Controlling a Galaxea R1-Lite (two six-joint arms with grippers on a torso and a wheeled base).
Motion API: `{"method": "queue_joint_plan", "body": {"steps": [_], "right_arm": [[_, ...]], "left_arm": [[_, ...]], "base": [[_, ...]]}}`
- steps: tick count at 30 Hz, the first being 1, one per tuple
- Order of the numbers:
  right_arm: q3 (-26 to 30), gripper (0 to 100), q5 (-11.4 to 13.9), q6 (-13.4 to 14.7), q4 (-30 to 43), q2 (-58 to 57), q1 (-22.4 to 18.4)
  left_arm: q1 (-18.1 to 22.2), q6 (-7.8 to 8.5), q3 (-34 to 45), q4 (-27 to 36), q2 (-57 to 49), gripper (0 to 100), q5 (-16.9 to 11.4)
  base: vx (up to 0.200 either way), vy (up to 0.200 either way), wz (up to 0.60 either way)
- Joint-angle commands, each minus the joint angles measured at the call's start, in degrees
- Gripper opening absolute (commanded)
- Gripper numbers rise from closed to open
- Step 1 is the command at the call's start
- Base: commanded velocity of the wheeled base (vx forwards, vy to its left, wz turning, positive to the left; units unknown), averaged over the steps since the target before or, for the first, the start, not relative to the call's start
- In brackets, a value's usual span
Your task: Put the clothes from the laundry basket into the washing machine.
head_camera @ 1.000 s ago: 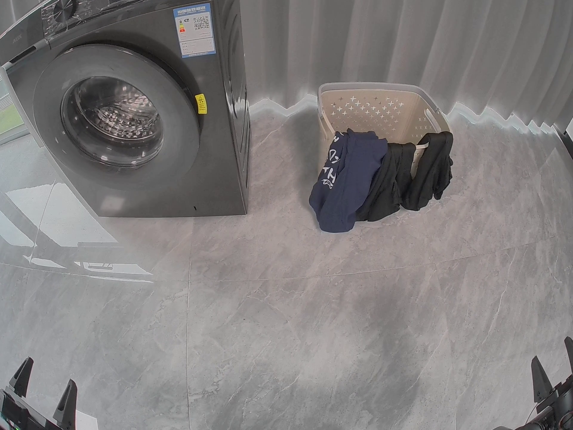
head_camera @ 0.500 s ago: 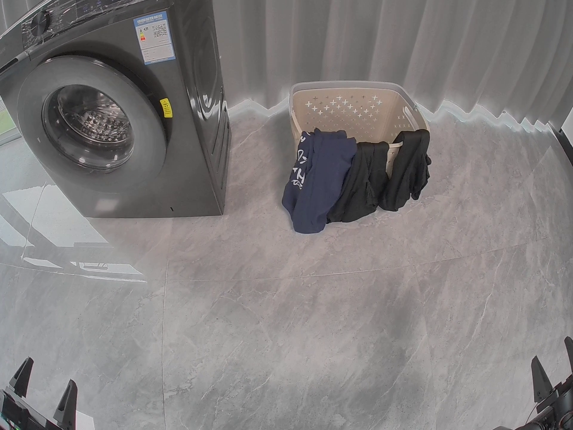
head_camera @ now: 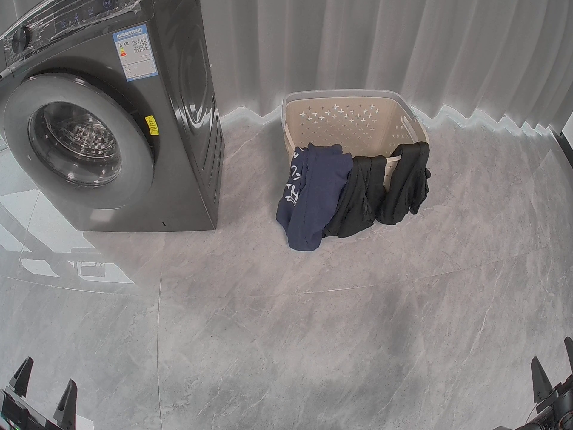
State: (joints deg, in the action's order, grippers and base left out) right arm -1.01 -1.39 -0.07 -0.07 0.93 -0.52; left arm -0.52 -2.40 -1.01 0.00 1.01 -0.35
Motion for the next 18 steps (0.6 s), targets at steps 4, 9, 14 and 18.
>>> {"method": "queue_joint_plan", "body": {"steps": [4,9,14,18], "right_arm": [[1.0,100,0.0,0.0,0.0,-0.9,0.0],[1.0,100,0.0,0.0,0.0,-0.9,0.0],[1.0,100,0.1,0.0,0.0,-0.9,0.0],[1.0,100,0.1,0.0,0.0,-0.9,0.0]], "left_arm": [[0.0,0.12,1.0,0.1,-0.7,100,0.0],[0.0,-0.06,1.0,0.1,-0.7,100,0.0],[0.0,-0.06,1.0,0.0,-0.7,100,0.0],[0.0,-0.06,1.0,0.0,-0.7,100,0.0]], "base": [[0.0,0.0,0.0],[0.0,-0.2,0.0],[0.0,-0.2,0.0],[0.0,-0.2,0.0]]}}
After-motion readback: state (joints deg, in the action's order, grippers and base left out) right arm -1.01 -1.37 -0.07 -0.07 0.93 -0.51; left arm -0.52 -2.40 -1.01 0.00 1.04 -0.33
